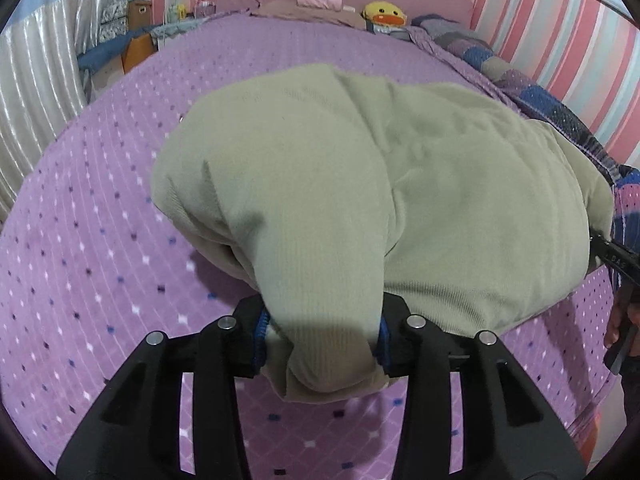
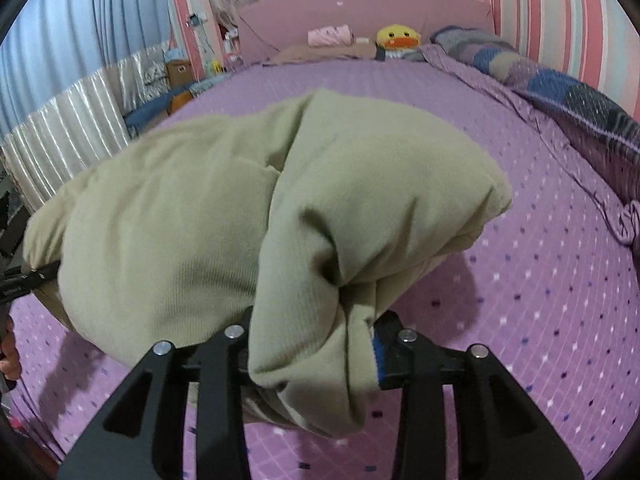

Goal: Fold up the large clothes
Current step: 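Release the jacket bundle and pull both tools back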

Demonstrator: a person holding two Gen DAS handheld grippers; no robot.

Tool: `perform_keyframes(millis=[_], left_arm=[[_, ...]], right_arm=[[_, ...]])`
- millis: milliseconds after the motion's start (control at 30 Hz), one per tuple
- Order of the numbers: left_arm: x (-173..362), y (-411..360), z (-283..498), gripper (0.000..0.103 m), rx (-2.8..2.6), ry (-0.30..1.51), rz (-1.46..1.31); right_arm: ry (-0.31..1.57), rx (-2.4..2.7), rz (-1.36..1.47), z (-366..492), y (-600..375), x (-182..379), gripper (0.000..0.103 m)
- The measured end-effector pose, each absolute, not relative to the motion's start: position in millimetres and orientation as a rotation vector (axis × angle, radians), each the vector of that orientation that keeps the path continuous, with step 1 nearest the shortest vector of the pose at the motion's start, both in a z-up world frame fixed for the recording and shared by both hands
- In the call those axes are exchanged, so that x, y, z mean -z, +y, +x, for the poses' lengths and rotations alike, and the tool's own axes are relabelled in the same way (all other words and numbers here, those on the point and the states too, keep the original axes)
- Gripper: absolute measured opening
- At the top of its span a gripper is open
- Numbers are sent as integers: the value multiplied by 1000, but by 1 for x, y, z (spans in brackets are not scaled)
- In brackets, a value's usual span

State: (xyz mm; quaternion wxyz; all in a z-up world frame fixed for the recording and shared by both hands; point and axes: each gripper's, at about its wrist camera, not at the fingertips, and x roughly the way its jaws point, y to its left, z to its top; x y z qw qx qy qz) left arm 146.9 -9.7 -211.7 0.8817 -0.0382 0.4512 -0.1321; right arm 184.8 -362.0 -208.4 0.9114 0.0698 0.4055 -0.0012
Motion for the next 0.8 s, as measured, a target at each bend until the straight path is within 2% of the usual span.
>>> perform_keyframes(millis=[100, 200, 267, 300, 333, 367, 400, 500, 567, 800], left_arm=[[229, -2, 141, 48, 307, 941, -86], [244, 10, 129, 58, 326, 946, -93], [248, 14, 126, 64, 330, 953, -108], [247, 15, 124, 72, 321, 947, -99], [246, 13, 122, 81, 305, 937, -84], [243, 14, 118, 85, 285, 918, -69], [239, 18, 114, 93, 273, 907, -67], [224, 31, 104, 100, 258, 898, -90], [208, 39, 95, 100, 226, 885, -93], [154, 35, 63, 100, 46, 835, -12]], right_arm=[[867, 10, 193, 183, -368, 230, 43], [879, 16, 224, 181, -375, 237, 54], [892, 17, 207, 178, -376, 236, 66], [898, 30, 193, 176, -376, 234, 72], [896, 56, 169, 172, -376, 231, 83], [886, 74, 152, 167, -376, 228, 91], [871, 99, 139, 159, -377, 223, 92], [855, 163, 117, 144, -370, 209, 95], [820, 193, 79, 131, -360, 196, 101], [752, 261, 88, 107, -321, 152, 101]])
